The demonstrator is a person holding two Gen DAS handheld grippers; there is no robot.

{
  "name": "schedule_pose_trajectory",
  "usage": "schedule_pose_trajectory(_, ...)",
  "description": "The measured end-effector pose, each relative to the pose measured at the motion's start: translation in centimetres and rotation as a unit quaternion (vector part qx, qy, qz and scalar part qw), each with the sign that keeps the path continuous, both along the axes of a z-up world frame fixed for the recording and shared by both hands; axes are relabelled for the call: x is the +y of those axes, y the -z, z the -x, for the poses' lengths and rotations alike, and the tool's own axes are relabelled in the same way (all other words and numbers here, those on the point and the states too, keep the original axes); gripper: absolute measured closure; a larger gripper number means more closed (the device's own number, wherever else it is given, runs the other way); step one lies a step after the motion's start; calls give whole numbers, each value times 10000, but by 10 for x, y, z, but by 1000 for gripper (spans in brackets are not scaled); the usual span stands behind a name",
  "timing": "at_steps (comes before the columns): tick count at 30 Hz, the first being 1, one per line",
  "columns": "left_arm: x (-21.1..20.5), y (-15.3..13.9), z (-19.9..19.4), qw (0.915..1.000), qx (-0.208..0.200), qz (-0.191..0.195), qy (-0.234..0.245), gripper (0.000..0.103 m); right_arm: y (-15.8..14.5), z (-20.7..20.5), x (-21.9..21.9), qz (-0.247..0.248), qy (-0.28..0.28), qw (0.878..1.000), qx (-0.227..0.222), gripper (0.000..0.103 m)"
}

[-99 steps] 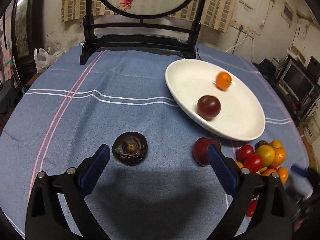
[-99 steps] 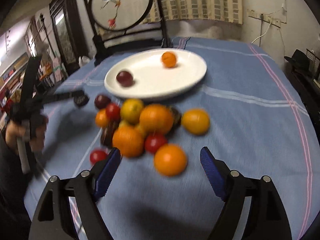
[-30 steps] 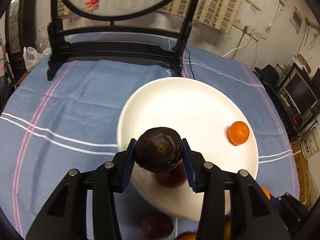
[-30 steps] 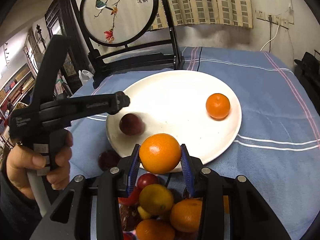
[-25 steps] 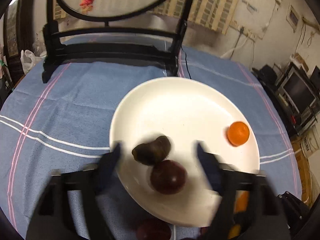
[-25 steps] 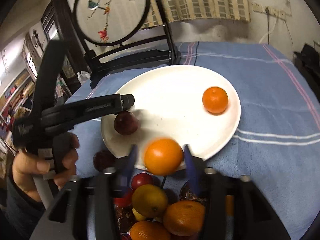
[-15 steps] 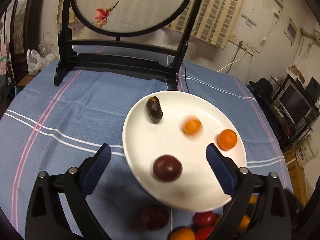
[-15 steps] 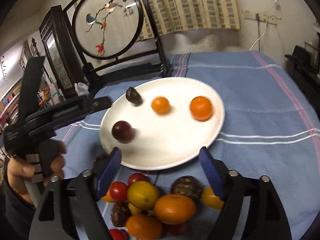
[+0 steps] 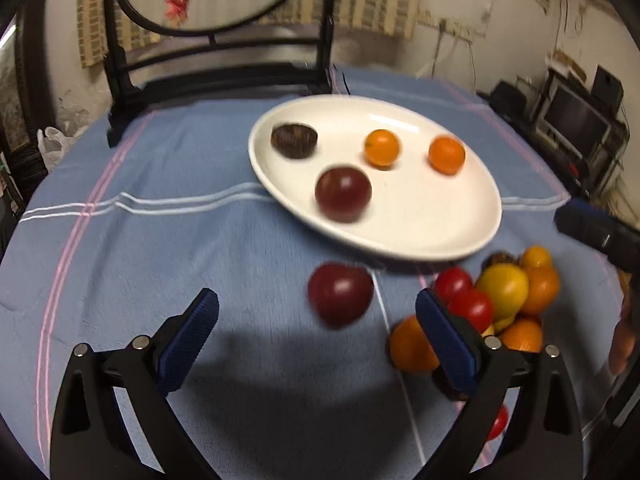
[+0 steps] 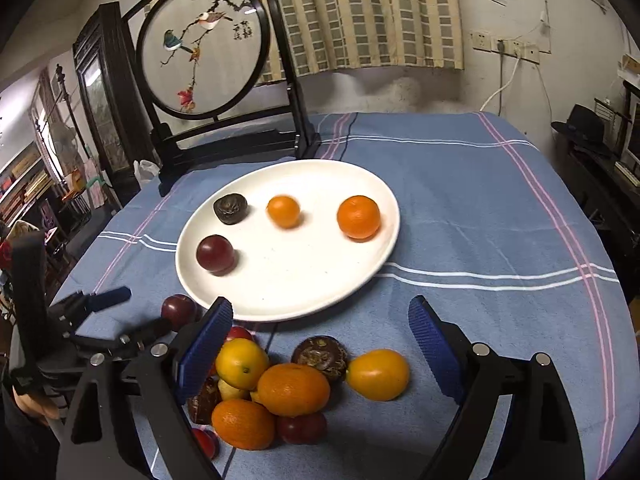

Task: Organize fruits
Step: 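Grasp a second dark red plum with the left tool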

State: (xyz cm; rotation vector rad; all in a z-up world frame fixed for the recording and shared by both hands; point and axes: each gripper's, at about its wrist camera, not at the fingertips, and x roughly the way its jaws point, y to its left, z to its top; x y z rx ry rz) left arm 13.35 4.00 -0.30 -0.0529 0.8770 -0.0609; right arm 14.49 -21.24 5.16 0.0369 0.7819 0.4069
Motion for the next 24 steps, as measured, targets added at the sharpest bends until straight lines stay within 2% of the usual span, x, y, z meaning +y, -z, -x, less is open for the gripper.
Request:
schedule_pose_trajectory(1,0,1,-1,10000,19,7,23,19,1,0,-1,-20,12,10000,10,13)
schedule_pose_trajectory(2,0,3,-2,10000,60,36,53,23,2,1,-1,-23,16,10000,31,13)
schedule_pose_trajectory(4,2,10,-5,9998,186,99,40,24,1,1,1,-24,1,10000,50,13)
schedule_pose_trajectory(8,4,23,-13,9980,505,390,-9,39,-6,9,8,-39,-150,9998,-102,13)
schedule_pose_trajectory(10,3,25,-13,9986,411,328,-40,42,-6,13,11,0,-231,9996,-144,13)
schedule_pose_trajectory(12,0,25,-14,9988,362,332,86,53,-6,16,13,59,-313,9994,-127,13)
schedule_pose_trajectory(13,0,23,-14,9984,348,425,157,65,-7,18,13,128,-343,9992,-136,13)
schedule_pose_trajectory(17,4,16,-12,9987,307,408,-39,65,-10,26,0,475,-224,9982,-278,13)
schedule_pose_trajectory(21,15,8,-11,9984,177,413,-355,65,-2,27,-20,794,-205,9966,-41,13)
schedule_pose_trajectory(24,20,4,-8,9979,144,474,-415,65,4,31,-25,886,-512,9947,140,13)
